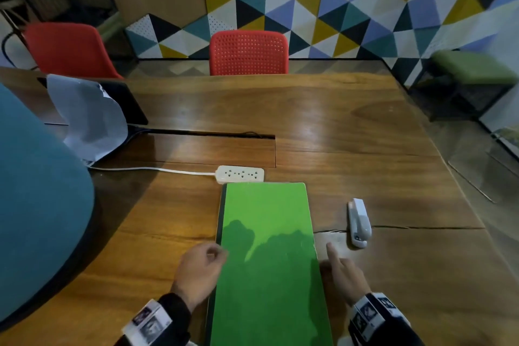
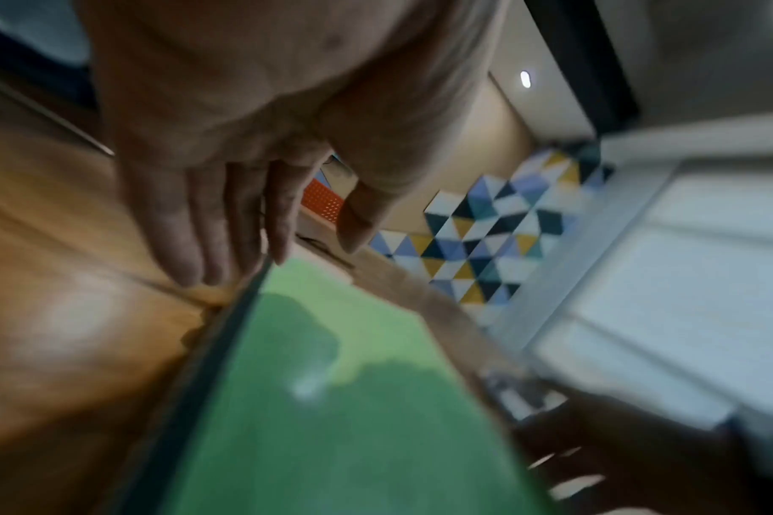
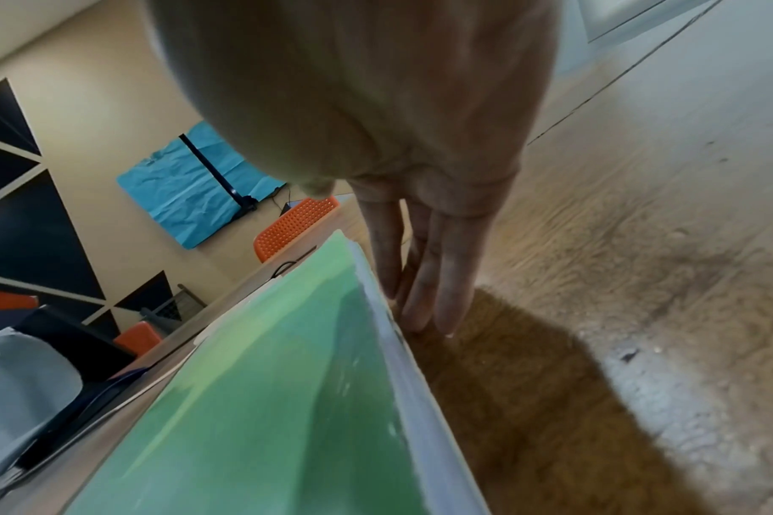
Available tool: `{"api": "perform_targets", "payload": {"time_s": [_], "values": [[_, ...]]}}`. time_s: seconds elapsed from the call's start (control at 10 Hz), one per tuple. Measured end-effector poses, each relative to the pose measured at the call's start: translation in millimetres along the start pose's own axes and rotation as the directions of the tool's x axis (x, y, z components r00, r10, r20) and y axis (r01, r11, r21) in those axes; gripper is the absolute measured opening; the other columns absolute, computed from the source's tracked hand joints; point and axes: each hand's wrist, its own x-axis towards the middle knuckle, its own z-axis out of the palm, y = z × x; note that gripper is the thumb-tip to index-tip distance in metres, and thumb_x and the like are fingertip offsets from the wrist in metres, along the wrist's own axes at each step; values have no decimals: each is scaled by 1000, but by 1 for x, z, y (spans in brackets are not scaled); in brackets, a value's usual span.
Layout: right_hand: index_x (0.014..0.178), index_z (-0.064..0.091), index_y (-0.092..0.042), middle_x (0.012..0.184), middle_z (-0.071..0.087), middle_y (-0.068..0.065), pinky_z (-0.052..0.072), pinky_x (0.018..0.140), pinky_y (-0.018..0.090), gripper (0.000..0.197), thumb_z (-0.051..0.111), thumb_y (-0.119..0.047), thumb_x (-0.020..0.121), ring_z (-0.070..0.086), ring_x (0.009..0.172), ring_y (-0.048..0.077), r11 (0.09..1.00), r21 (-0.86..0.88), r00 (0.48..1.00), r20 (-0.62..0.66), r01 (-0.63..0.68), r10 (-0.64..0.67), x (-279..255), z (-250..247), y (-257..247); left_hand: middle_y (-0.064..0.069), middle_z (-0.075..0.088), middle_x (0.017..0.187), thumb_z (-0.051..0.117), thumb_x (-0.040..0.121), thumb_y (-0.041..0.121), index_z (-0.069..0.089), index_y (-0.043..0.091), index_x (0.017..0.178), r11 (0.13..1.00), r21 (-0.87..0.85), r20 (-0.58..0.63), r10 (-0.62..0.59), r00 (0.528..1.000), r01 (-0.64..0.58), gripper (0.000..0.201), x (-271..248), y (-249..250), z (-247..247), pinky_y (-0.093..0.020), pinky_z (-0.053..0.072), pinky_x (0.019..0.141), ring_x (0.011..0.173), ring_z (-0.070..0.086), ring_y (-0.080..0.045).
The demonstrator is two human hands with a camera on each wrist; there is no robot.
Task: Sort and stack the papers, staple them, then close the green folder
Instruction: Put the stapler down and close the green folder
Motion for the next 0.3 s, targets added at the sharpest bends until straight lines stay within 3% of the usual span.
{"api": "perform_targets", "payload": {"time_s": [0.1,0.2,0.3], "values": [[97,76,-14,103,76,13,53,93,35,95,6,-78,84,70,98,23,1000,-5,999,19,30,-30,7,6,3,-10,55,136,54,95,38,48,9,135,964,180,-82,-183,980,195,50,27,-29,17,-36,48,99,122,55,-25],[81,75,-17,94,75,13,54,92,39,109,-1,-94,65,69,91,23,998,-63,996,87,32,-26,16,11,10,-11,58,128,52,96,41,52,8,127,956,166,18,-248,969,241,46,39,-39,31,-34,51,93,113,59,-24],[99,73,-11,95,72,8,54,89,34,108,8,-92,68,69,97,21,995,-93,996,75,47,-40,5,-6,-13,1,61,98,52,96,39,57,21,94,968,144,-1,-209,978,207,18,42,-47,31,-30,55,86,91,61,-14]]}}
